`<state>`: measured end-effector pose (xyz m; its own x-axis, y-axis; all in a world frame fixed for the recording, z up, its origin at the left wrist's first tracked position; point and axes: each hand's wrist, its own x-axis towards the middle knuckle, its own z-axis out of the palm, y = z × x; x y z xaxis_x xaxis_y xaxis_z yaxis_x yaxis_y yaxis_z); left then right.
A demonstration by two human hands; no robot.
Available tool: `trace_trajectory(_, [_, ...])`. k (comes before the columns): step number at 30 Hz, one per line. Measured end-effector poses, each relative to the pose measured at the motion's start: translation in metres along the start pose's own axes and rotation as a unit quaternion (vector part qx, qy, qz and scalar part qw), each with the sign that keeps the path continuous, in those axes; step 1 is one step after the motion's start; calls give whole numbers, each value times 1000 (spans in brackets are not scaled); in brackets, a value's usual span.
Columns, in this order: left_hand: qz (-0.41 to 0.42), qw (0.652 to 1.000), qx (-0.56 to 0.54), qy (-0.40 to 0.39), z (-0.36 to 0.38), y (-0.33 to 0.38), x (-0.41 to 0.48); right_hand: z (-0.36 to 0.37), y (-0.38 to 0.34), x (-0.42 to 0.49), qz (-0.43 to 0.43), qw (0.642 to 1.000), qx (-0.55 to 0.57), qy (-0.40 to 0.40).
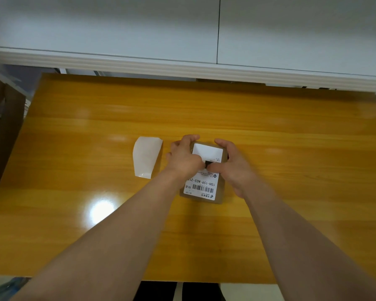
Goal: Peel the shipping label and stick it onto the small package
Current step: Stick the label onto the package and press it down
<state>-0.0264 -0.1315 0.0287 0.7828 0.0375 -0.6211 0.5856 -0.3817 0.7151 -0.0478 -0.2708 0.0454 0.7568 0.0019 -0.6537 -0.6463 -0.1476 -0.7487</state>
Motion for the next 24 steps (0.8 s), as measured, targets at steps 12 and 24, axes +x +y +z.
trace_trajectory(12, [-7,996,-84,15,2,-4,9,12,-2,10,7,995,38,93])
trace_trajectory(24, [-21,986,-162,36,4,7,8,20,1,27,10,986,81,144])
